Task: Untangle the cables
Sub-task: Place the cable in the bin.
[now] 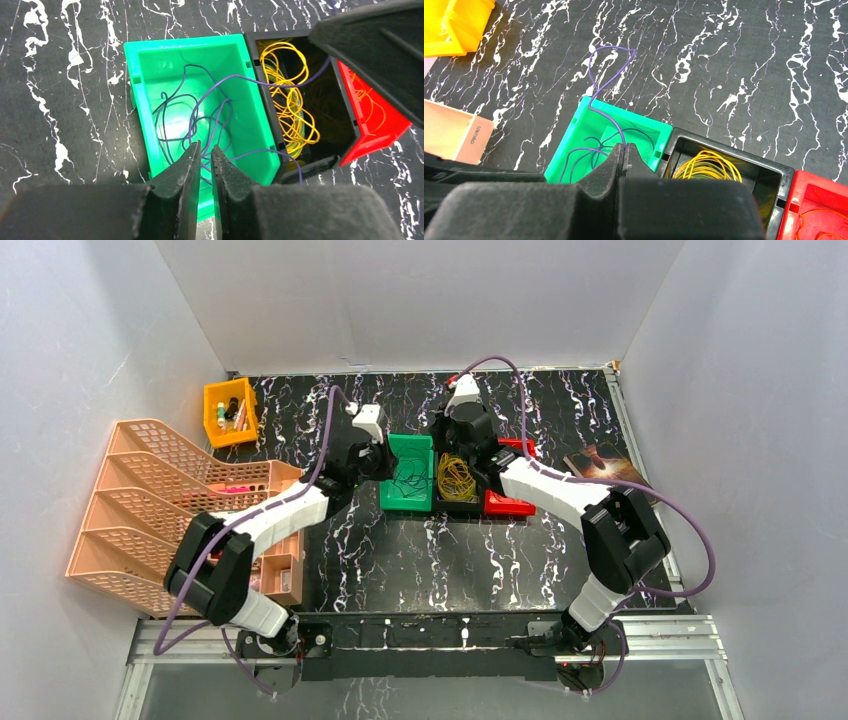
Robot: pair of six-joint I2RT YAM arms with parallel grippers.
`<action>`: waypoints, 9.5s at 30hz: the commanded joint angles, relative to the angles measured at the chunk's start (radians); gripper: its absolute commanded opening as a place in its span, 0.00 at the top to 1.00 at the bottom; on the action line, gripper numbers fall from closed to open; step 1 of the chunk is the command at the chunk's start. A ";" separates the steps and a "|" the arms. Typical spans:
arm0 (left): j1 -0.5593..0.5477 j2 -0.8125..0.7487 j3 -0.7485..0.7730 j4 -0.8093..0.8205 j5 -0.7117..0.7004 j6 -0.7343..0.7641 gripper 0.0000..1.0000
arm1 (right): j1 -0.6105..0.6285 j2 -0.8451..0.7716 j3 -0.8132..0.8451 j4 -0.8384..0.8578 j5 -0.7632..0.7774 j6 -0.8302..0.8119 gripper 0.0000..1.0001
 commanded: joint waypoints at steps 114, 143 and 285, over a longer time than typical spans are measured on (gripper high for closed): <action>-0.099 -0.517 -0.127 -0.314 -0.331 0.155 0.33 | 0.095 0.194 0.282 -0.369 0.007 -0.168 1.00; -0.098 -0.514 -0.141 -0.314 -0.341 0.146 0.32 | 0.095 -0.187 -0.095 -0.010 0.036 -0.148 1.00; -0.101 -0.287 -0.272 0.013 0.462 0.882 0.03 | 0.092 -0.819 -0.576 -0.471 0.074 0.290 0.30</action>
